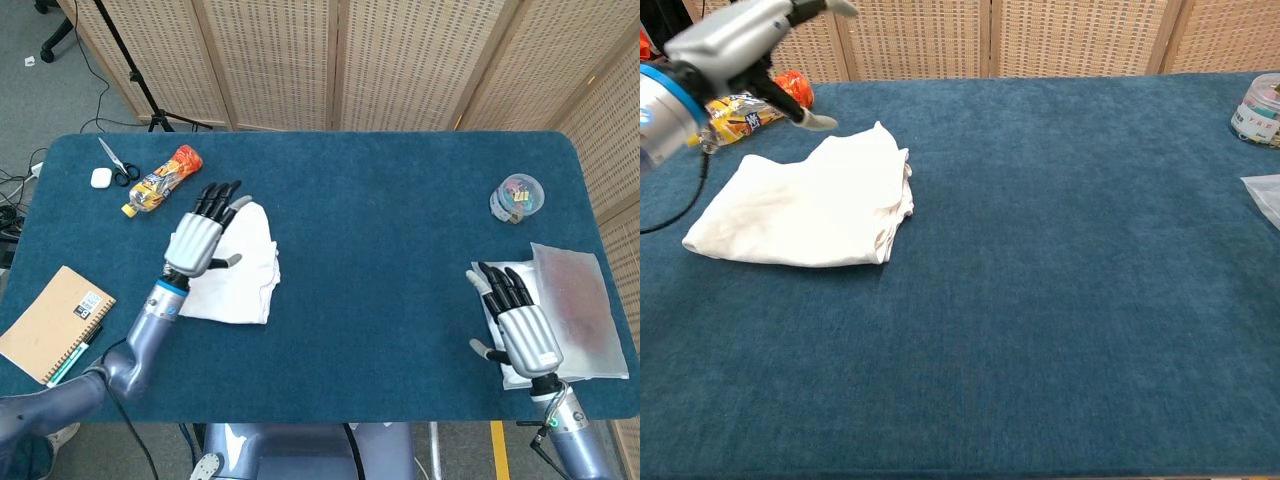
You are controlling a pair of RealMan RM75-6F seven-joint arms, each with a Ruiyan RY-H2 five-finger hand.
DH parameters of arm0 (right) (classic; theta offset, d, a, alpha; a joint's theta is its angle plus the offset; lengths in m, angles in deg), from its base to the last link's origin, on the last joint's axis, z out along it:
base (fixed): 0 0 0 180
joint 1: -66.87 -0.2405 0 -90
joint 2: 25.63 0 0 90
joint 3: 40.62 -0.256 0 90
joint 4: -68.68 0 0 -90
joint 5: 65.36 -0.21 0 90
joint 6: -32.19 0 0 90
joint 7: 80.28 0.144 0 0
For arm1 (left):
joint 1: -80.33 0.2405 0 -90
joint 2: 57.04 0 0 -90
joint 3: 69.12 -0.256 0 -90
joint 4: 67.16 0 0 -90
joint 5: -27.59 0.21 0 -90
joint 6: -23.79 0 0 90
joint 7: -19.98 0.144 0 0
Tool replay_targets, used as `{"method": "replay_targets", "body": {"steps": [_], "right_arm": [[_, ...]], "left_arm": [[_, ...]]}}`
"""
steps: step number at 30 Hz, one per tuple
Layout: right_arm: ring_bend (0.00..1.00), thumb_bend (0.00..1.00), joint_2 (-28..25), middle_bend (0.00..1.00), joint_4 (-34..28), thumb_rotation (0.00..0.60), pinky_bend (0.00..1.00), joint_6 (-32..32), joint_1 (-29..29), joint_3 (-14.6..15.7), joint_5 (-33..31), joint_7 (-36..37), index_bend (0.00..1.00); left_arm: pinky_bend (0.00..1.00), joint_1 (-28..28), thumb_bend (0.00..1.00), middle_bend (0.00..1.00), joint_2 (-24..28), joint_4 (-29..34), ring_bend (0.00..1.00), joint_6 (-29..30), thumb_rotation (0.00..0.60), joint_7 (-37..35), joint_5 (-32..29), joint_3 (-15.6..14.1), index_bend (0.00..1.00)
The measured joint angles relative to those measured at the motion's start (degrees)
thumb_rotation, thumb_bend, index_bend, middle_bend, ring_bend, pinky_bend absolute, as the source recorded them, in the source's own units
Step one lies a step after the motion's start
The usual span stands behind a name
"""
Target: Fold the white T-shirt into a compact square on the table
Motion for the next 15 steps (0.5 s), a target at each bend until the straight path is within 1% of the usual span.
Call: {"method": "replay_targets", "body": {"steps": [1, 3, 4, 7, 10, 15], "right_arm": [[0.00, 0.00, 0.1, 0.00, -0.4, 0.600, 0.00, 0.3, 0.3, -0.2, -0.5, -1.4, 0.00], [0.00, 0.00, 0.1, 0.00, -1.2, 0.600, 0.00, 0.7, 0.7, -0.7, -1.5, -3.1, 0.00], [0.00, 0.00, 0.2, 0.00, -1.8, 0.600, 0.00, 0.9, 0.9, -1.0, -2.2, -4.0, 0.00], [0.00, 0.00, 0.2, 0.00, -3.1, 0.600, 0.00, 1.3, 1.4, -1.7, -3.5, -5.9, 0.00], [0.00, 0.00, 0.1, 0.00, -4.2, 0.600, 0.00, 1.4, 1.7, -2.1, -4.7, -7.3, 0.00], [0.00, 0.00, -1.2, 0.00, -5.0, 0.600, 0.00, 1.4, 2.0, -2.3, -4.9, -8.5, 0.00]], "left_arm": [[0.00, 1.7, 0.00, 0.00, 3.4, 4.2, 0.00, 0.8, 0.600, 0.4, -0.5, -0.1, 0.00], [0.00, 4.7, 0.00, 0.00, 8.8, 10.3, 0.00, 2.1, 0.600, 0.7, -1.3, -0.5, 0.00], [0.00, 7.2, 0.00, 0.00, 12.4, 13.9, 0.00, 3.3, 0.600, 0.7, -1.8, -0.9, 0.00], [0.00, 13.7, 0.00, 0.00, 19.5, 19.5, 0.00, 6.7, 0.600, 0.1, -3.0, -2.1, 0.00], [0.00, 19.4, 0.00, 0.00, 23.0, 21.1, 0.00, 10.2, 0.600, -1.9, -3.9, -3.9, 0.00], [0.00, 26.2, 0.00, 0.00, 24.9, 21.6, 0.00, 15.2, 0.600, -5.6, -4.5, -6.5, 0.00]]}}
